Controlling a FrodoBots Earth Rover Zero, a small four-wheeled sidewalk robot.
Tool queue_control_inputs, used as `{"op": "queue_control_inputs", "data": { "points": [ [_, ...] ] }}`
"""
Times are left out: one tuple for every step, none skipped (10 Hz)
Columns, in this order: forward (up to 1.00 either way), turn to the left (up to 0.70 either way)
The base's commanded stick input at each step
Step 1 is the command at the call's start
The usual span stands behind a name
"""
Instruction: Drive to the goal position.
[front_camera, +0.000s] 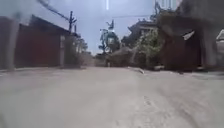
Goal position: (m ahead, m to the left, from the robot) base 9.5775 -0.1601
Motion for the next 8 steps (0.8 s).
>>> {"op": "queue_control_inputs", "data": {
  "points": [
    [0.85,-0.11],
    [0.85,0.00],
    [0.85,0.00],
    [0.85,0.00],
    [0.85,0.00],
    [0.85,0.00],
    [0.85,0.00],
    [0.85,0.00]
  ]
}}
